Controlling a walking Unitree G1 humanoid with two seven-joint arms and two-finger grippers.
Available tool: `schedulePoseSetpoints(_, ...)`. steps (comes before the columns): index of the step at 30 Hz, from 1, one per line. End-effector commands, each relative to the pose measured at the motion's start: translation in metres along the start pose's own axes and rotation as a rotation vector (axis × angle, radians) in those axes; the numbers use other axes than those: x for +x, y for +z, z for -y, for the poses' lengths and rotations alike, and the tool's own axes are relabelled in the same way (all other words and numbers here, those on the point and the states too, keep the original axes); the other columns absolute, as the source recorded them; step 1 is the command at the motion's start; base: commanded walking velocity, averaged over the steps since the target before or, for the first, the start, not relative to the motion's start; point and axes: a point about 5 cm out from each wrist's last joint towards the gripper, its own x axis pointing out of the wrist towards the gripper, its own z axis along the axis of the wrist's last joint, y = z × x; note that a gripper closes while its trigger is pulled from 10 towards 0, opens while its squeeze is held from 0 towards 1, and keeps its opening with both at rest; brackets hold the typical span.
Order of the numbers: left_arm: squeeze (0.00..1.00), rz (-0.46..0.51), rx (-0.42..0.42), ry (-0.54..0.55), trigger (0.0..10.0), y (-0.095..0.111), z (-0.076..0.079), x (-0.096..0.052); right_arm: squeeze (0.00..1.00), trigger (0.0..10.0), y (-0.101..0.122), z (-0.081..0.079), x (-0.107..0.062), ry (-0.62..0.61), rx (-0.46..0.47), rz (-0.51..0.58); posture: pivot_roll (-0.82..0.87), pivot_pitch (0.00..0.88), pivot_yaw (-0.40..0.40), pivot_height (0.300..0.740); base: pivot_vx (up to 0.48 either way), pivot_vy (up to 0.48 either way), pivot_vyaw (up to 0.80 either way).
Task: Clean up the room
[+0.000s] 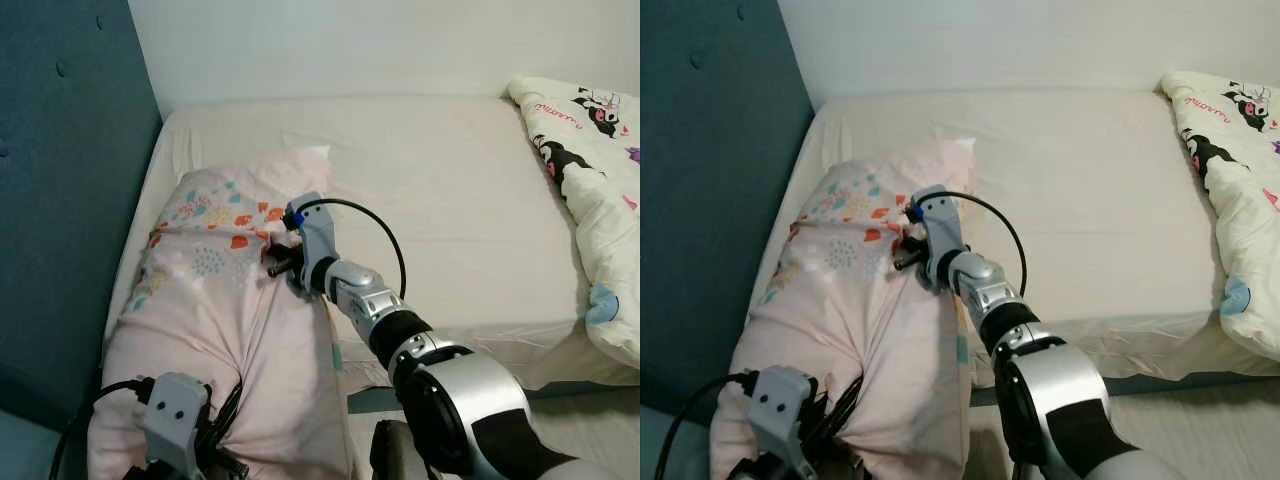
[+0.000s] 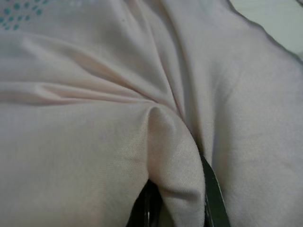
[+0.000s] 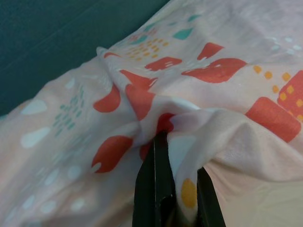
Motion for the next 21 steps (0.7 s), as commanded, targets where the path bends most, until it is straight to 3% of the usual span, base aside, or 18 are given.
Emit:
schedulePoseSetpoints(1,0.0,-0.019,0.011,-0.053,0.0,-0.004,0.014,0.003,0.0,0.0,0.011,-0.009,0.005,0.032,-0.027,0.046,0.24,0.244,-0.107,0.582,0.0,0.0,0.0)
schedulePoseSetpoints(21,0.0,-0.013,0.046,0.017,0.0,-0.002,0.007,0.015,0.0,0.0,-0.002,0.0,-0.001,0.014,-0.015,0.02,0.22,0.244,-0.096,0.582,0.0,0.0,0.0)
